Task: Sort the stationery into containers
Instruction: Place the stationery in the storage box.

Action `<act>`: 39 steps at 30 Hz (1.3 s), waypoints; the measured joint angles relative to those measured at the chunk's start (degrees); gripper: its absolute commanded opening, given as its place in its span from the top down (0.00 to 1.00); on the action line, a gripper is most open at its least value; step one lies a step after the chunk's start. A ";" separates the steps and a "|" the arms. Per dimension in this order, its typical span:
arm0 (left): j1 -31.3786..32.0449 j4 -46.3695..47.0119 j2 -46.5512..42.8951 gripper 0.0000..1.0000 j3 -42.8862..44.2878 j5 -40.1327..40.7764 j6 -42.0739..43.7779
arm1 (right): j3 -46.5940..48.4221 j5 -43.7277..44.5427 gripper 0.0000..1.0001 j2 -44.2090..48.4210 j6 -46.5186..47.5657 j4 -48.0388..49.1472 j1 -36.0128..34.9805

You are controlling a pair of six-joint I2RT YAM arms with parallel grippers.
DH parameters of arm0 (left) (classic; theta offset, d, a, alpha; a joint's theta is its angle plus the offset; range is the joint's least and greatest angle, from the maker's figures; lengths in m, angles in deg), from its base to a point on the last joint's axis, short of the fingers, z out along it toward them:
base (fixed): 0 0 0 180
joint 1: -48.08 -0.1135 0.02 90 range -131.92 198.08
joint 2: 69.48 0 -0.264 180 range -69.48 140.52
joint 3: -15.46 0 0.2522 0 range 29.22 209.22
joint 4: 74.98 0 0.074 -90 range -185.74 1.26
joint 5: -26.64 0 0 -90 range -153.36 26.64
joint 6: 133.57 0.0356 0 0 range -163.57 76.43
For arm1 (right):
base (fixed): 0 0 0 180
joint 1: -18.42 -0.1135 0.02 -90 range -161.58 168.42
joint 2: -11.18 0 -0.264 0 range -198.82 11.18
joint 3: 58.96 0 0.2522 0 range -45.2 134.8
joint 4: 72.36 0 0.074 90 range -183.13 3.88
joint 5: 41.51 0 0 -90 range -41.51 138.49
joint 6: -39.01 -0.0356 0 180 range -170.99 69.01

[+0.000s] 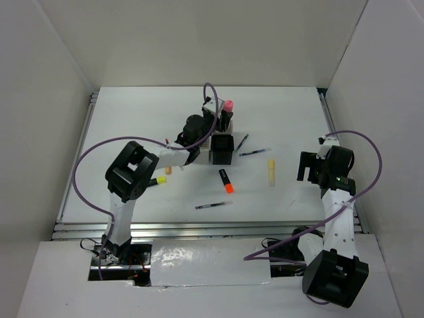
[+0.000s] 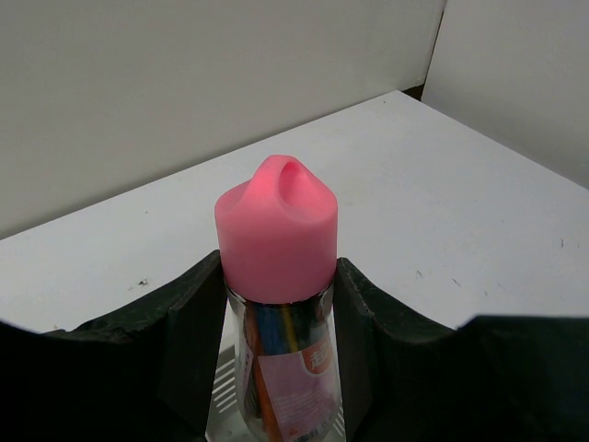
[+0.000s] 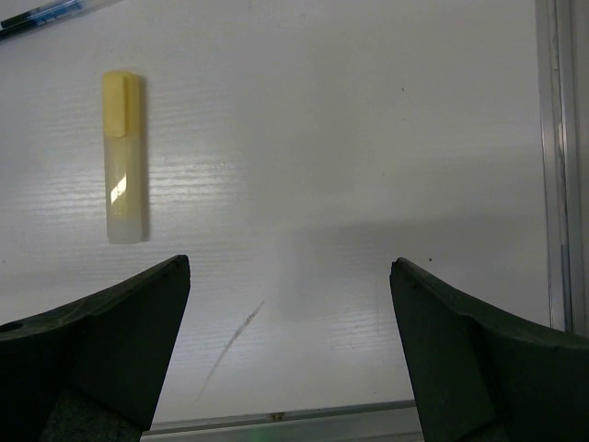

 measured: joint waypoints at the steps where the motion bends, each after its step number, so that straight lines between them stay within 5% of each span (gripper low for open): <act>1: 0.02 0.11 0.00 0.94 -0.09 0.04 0.09 | 0.00 0.09 0.05 0.00 0.00 0.00 0.00; 11: 0.04 0.90 0.94 0.93 -0.66 0.92 1.33 | -0.02 0.31 0.05 -0.07 0.13 0.04 0.00; 17: 0.04 0.94 1.33 0.76 -0.66 0.94 1.33 | -0.31 0.31 0.05 -0.17 0.15 0.22 0.00; 22: 0.04 0.94 1.36 0.73 -0.66 0.92 1.31 | -0.52 0.28 0.05 -0.17 0.17 0.39 0.00; 28: 0.04 0.94 1.36 0.52 -0.74 0.87 1.31 | -0.66 0.28 0.04 -0.24 0.17 0.37 0.00; 39: -0.09 -1.07 -0.90 0.28 -2.73 0.17 -0.79 | -0.68 0.28 0.04 -0.22 0.20 0.39 0.00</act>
